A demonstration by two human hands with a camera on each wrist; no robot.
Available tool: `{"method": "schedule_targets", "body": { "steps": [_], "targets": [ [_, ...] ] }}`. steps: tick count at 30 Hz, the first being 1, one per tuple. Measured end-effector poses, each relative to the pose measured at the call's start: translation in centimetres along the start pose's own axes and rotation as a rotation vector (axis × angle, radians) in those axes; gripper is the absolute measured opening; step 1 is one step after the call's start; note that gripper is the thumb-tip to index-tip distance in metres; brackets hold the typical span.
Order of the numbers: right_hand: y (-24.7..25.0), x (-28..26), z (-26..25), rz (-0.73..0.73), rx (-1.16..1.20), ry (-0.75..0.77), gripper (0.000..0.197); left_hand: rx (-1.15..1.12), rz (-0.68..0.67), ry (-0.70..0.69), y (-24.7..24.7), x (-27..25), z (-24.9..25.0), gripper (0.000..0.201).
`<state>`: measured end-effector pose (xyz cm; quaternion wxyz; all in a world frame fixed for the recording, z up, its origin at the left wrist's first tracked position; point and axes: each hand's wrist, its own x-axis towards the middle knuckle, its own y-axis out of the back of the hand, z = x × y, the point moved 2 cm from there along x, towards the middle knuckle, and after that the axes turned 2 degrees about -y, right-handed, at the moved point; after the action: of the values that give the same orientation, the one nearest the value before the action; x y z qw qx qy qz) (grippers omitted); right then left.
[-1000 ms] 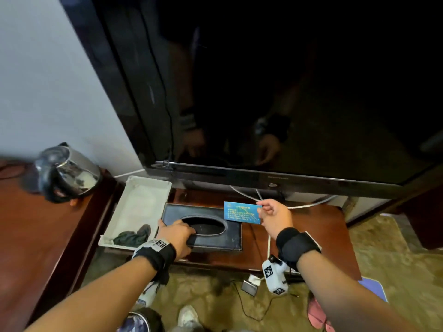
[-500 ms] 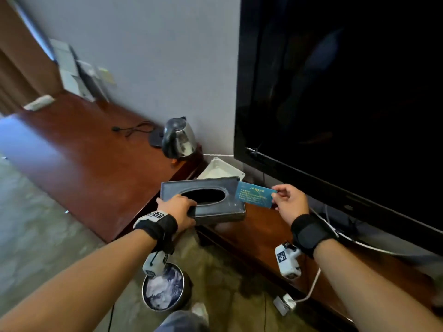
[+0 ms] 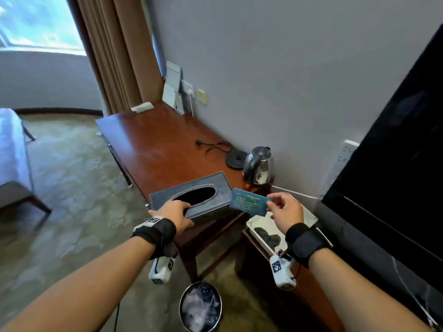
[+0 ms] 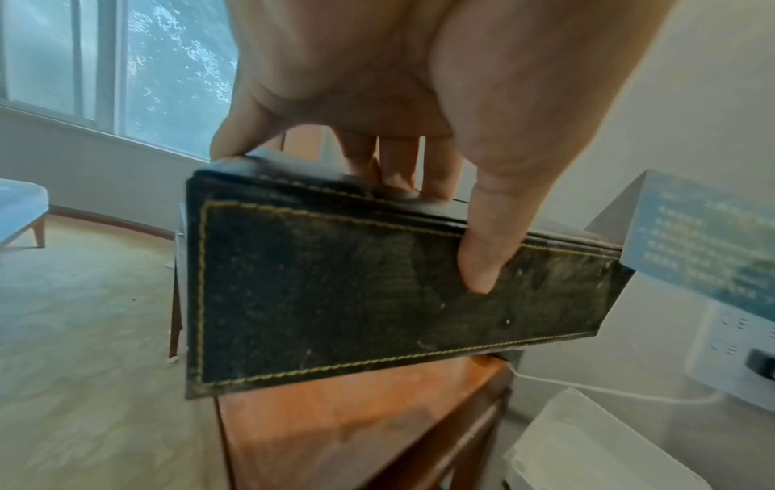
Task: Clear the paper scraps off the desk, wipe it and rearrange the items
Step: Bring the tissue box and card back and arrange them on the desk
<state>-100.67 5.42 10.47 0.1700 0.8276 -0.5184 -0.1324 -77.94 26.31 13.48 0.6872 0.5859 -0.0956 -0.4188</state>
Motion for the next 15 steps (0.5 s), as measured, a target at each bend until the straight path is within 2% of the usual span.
{"method": "schedule_targets", "body": {
  "steps": [4, 9, 15],
  "targets": [
    [-8.9, 0.8, -4.4, 0.0, -0.024, 0.047, 0.022, -0.019, 0.034, 0.025, 3.9, 2.4, -8.8, 0.059],
    [-19.8, 1.7, -9.8, 0.009, -0.048, 0.119, 0.017, -0.044, 0.057, 0.059, 9.0, 5.5, -19.2, 0.046],
    [-28.9, 3.6, -13.1, -0.066, -0.053, 0.11, 0.023, -0.046, 0.086, 0.088, 12.8, 10.2, -27.2, 0.045]
  ]
}}
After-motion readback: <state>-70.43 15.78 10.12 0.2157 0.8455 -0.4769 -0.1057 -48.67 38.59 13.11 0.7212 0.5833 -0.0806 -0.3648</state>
